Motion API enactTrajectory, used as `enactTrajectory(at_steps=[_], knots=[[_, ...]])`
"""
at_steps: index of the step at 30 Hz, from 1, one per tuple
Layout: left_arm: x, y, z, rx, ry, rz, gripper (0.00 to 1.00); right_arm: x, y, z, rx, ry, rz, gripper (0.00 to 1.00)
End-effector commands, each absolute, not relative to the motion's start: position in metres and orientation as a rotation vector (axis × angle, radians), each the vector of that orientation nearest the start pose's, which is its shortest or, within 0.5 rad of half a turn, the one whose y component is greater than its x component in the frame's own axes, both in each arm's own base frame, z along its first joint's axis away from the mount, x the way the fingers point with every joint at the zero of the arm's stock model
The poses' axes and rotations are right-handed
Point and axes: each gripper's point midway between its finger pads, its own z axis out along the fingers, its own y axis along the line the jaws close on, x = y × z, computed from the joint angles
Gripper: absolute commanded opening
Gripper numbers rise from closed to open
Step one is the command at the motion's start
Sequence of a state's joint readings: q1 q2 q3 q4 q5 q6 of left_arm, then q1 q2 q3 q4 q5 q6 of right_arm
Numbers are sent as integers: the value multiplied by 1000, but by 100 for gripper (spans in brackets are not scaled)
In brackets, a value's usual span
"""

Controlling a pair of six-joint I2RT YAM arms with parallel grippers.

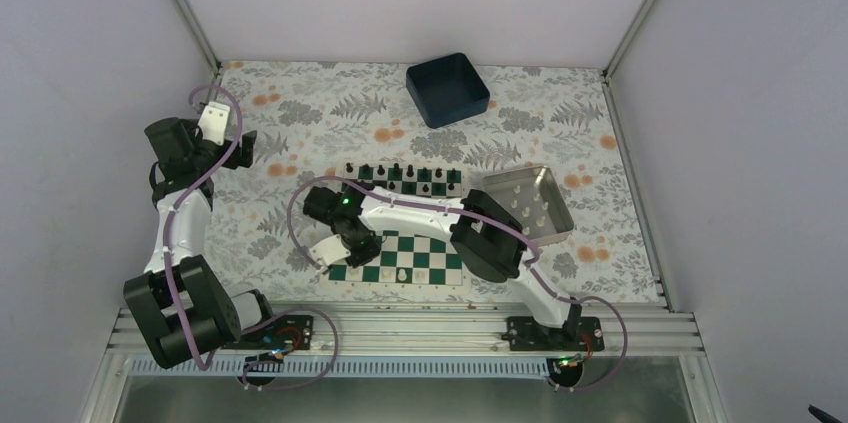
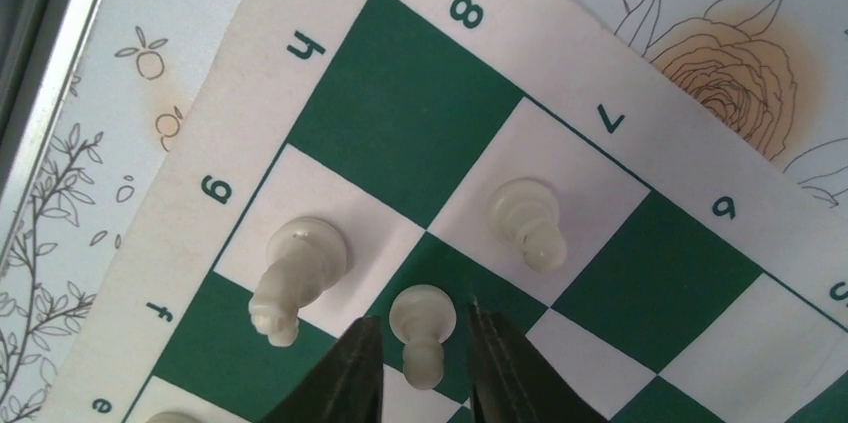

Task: Set up the chess pieces on the board
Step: Place the chess piece on the chessboard, then pick up the chess piece from the storage box.

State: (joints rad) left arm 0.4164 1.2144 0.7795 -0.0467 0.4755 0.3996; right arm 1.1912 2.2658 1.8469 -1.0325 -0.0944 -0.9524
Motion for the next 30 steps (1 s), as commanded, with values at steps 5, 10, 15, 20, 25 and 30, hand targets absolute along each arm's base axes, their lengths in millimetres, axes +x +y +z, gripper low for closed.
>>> enactTrajectory(at_steps=[5, 10, 15, 20, 25, 30], knots=[[373, 77, 209, 278, 1965, 18, 100, 157, 436, 49, -2626, 1447, 137, 28], [373, 77, 209, 275, 1965, 18, 100, 171, 414, 89, -2540, 1492, 85, 27], [373, 77, 210, 276, 1963, 18, 100, 207, 368, 134, -2383, 1632, 22, 28], [372, 77, 212, 276, 1959, 21, 100, 269, 287, 164, -2137, 1861, -46, 28], [373, 77, 211, 277, 1959, 15, 100, 325, 178, 169, -1878, 2070, -133, 29], [373, 77, 211, 278, 1958, 14, 100, 347, 99, 146, -1738, 2222, -158, 31]])
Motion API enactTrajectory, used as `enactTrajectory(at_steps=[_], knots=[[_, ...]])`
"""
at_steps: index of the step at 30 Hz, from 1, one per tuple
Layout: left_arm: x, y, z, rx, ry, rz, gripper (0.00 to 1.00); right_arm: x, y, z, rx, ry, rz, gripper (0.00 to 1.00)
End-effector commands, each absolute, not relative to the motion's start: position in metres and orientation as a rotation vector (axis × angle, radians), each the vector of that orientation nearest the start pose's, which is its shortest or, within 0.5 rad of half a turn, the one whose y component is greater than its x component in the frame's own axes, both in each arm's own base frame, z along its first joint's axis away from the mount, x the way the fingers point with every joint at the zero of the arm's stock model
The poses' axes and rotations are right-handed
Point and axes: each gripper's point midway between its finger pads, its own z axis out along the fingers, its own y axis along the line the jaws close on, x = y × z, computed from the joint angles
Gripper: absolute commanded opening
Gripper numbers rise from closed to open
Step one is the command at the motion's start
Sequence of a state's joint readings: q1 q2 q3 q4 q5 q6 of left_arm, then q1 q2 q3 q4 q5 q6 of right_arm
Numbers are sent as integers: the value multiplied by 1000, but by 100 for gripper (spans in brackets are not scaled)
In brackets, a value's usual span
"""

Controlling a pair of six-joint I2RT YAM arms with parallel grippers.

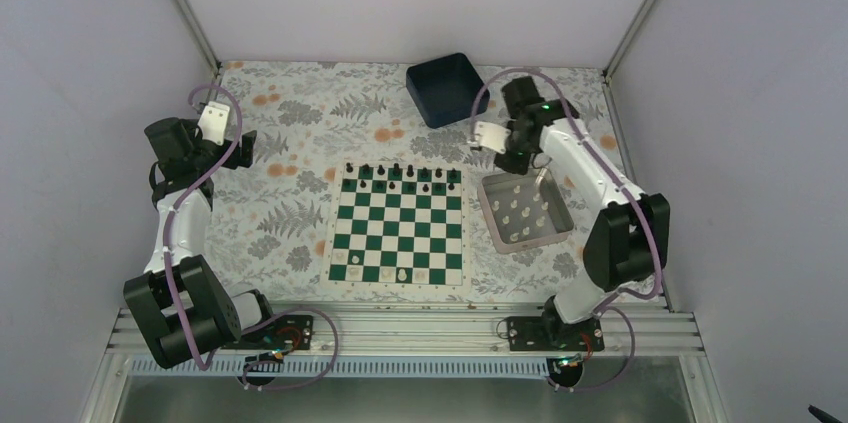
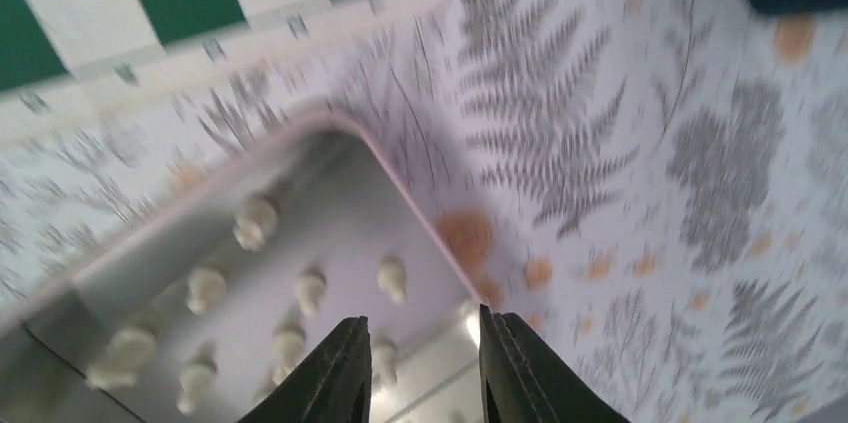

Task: Set up the chess pieces on the board
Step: Pick up the chess piece from the storage box.

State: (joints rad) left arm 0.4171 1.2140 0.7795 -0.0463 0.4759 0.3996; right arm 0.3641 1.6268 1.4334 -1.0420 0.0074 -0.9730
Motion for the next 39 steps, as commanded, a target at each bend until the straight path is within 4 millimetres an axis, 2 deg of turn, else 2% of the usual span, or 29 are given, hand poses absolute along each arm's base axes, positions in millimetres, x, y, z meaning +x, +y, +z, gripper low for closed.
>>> enactTrajectory(at_steps=[1, 9, 10, 13, 21, 34, 39], knots=[[373, 77, 211, 278, 1958, 14, 100, 349, 88, 140, -1722, 2249, -162, 31], [372, 77, 211, 277, 1959, 16, 100, 355, 33, 98, -1622, 2397, -168, 31], [372, 76, 211, 279, 1959, 13, 100, 355, 26, 88, -1614, 2430, -154, 31], [373, 77, 212, 277, 1959, 13, 100, 353, 16, 75, -1598, 2471, -137, 31], [373, 77, 209, 275, 1964, 14, 100, 339, 3, 45, -1586, 2560, -109, 31], [375, 77, 208, 280, 1965, 6, 100, 326, -3, 25, -1568, 2608, -79, 31], [375, 76, 206, 280, 1968, 3, 100, 328, -2, 23, -1565, 2605, -69, 23]])
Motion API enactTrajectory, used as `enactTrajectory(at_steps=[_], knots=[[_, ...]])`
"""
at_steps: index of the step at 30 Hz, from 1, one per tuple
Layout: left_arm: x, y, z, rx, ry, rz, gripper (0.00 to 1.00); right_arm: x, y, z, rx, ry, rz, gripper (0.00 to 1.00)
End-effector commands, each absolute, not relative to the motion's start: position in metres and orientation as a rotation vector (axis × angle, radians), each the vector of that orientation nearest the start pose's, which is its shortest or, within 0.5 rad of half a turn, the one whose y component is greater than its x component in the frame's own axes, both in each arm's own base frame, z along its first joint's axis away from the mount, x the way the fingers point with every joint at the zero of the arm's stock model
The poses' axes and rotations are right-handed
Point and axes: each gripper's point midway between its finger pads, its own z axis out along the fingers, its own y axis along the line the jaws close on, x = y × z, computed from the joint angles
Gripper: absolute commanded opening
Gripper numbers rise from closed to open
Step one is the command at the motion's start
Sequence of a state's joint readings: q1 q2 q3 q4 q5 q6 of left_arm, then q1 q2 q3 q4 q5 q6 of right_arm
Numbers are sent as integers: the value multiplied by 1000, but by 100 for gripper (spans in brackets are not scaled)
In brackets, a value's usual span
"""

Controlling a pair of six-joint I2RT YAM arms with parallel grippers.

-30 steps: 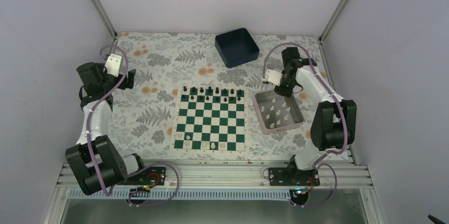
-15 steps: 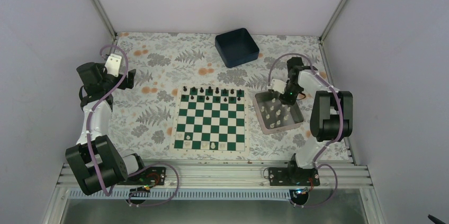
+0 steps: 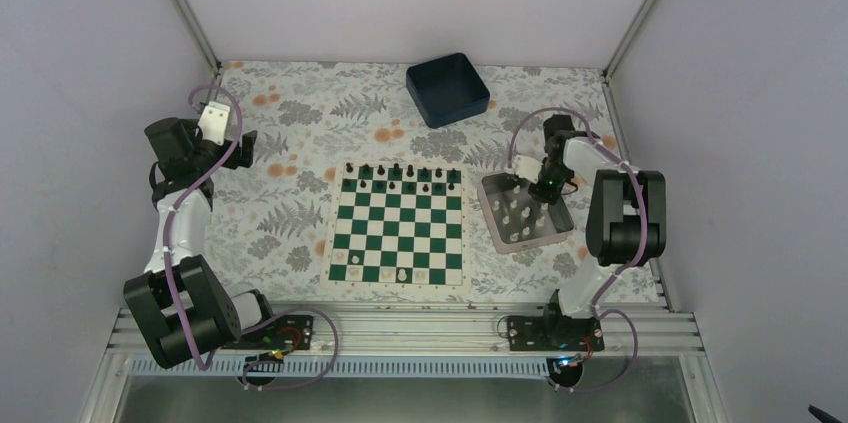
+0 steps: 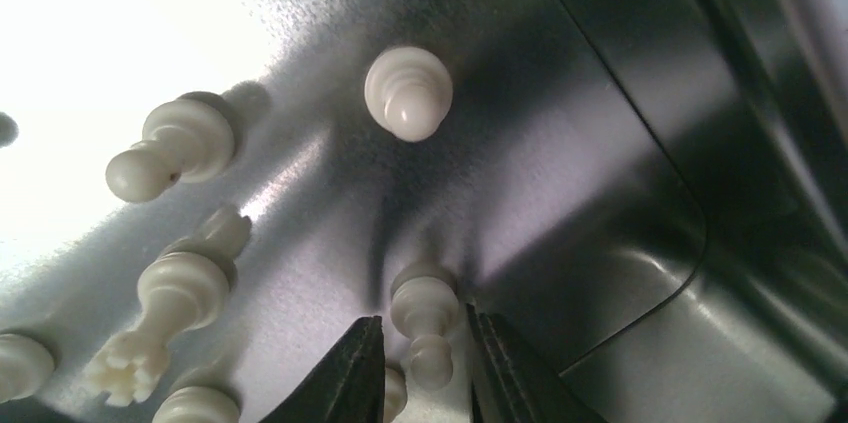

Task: Set up the chess pieces on the board
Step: Pick up the chess piece from the storage box.

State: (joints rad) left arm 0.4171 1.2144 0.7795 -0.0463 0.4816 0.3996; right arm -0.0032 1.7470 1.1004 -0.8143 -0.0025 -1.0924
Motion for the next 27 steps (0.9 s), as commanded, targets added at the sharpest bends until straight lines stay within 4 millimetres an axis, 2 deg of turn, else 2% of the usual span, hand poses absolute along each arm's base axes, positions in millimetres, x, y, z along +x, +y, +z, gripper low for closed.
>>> enactTrajectory(at_steps=[1, 4, 10, 13, 16, 20, 24, 25, 27], knots=[[374, 76, 206, 281, 1970, 3, 100, 328, -1, 24, -1563, 2601, -65, 21], [374, 76, 206, 281, 1968, 4, 100, 329, 2, 27, -1559, 2589, -48, 13], [374, 77, 206, 280, 1970, 5, 100, 328, 0, 38, -1562, 2594, -60, 6], [374, 77, 206, 279, 1970, 7, 100, 333, 1, 62, -1555, 2568, -93, 5], [374, 76, 206, 281, 1968, 5, 100, 335, 16, 101, -1569, 2503, -144, 5], [374, 76, 207, 281, 1967, 6, 100, 323, 67, 143, -1681, 2372, -176, 6], [374, 77, 208, 279, 1966, 8, 100, 304, 142, 175, -1823, 2203, -154, 7], [374, 77, 208, 279, 1967, 7, 100, 294, 167, 179, -1883, 2143, -146, 7], [374, 77, 208, 278, 1967, 8, 100, 280, 204, 185, -1953, 2063, -132, 7]])
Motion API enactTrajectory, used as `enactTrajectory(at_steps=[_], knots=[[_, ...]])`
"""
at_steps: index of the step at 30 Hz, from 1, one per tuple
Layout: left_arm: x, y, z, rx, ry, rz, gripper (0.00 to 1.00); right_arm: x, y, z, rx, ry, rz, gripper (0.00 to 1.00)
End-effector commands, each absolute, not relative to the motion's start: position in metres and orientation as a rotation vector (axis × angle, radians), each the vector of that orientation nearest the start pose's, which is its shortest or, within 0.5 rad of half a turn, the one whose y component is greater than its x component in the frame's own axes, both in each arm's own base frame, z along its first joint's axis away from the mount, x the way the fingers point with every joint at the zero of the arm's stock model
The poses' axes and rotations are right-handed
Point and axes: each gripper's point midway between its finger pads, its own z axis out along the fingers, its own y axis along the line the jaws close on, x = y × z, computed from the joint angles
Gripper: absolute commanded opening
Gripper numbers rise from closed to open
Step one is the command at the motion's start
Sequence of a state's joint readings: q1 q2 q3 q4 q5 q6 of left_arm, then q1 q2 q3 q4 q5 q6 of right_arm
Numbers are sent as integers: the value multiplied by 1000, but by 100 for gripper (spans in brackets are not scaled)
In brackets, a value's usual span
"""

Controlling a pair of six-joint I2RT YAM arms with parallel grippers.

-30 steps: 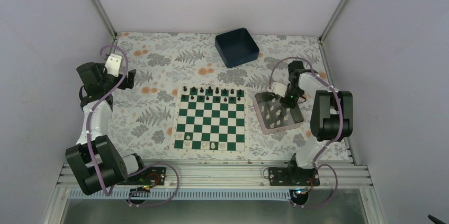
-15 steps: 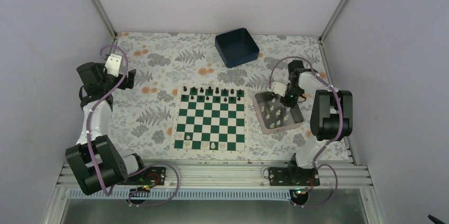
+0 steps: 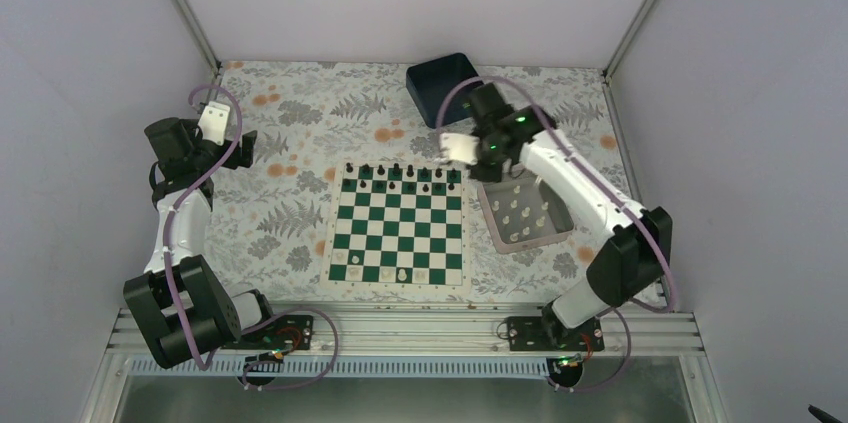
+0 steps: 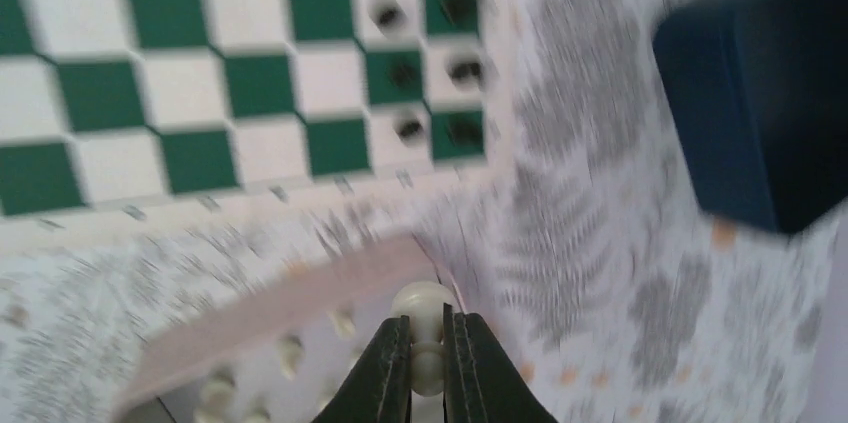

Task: Set up the chess pieces on the board
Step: Place the chess piece on the chessboard.

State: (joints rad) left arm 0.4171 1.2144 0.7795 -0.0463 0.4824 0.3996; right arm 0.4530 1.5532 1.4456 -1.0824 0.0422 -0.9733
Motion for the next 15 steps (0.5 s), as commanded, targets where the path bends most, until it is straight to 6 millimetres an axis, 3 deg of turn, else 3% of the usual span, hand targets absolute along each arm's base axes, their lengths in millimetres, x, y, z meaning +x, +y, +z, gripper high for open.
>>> enactTrajectory(at_steps=[1, 7, 15], knots=[[373, 77, 208, 278, 1966, 9, 100, 270, 222, 186, -1993, 2022, -117, 7], [373, 77, 209, 276, 1967, 13, 100, 221, 300, 158, -2243, 1833, -25, 7], [372, 78, 209, 270, 1967, 25, 100, 181, 357, 110, -2451, 1668, 55, 8]])
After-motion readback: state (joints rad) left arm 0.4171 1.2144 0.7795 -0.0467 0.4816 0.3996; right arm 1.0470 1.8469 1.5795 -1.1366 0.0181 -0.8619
